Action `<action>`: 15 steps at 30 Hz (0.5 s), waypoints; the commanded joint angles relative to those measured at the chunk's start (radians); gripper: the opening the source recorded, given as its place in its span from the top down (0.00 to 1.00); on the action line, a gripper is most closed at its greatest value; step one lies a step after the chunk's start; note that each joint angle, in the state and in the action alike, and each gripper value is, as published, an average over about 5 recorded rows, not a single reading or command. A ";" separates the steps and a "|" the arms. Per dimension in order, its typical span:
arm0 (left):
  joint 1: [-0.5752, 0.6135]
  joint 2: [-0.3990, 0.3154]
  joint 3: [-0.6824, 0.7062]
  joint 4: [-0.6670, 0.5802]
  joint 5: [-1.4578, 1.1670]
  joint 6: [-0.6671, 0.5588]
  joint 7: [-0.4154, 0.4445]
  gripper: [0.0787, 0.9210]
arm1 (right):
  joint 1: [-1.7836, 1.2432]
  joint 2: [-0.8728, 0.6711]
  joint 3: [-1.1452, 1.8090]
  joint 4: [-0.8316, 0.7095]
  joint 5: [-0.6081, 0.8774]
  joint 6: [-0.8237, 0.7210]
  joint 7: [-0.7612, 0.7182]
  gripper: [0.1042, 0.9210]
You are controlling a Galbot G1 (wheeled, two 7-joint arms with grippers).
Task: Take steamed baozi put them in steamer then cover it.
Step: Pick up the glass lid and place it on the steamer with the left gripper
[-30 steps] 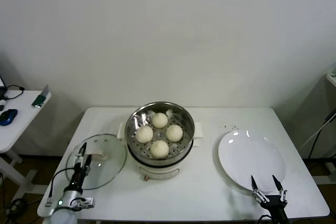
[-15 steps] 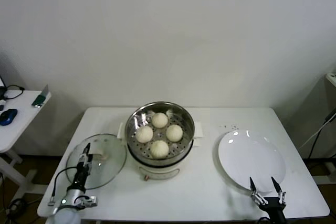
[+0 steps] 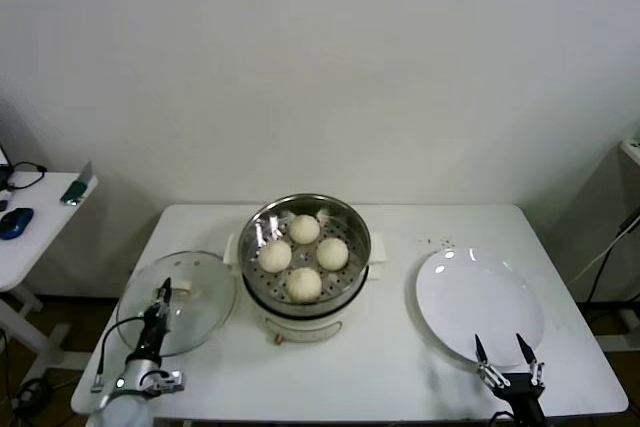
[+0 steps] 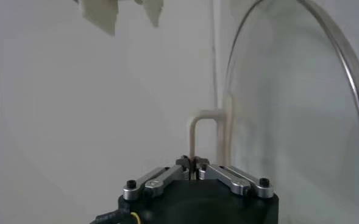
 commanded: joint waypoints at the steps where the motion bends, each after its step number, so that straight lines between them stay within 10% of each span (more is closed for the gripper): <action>1: -0.001 0.001 0.000 -0.009 -0.011 0.002 -0.001 0.93 | -0.001 -0.001 0.006 0.007 -0.002 -0.002 -0.001 0.12; 15: 0.078 0.152 -0.009 -0.391 -0.262 0.105 0.193 0.94 | 0.001 -0.010 0.014 0.005 -0.001 -0.002 0.002 0.12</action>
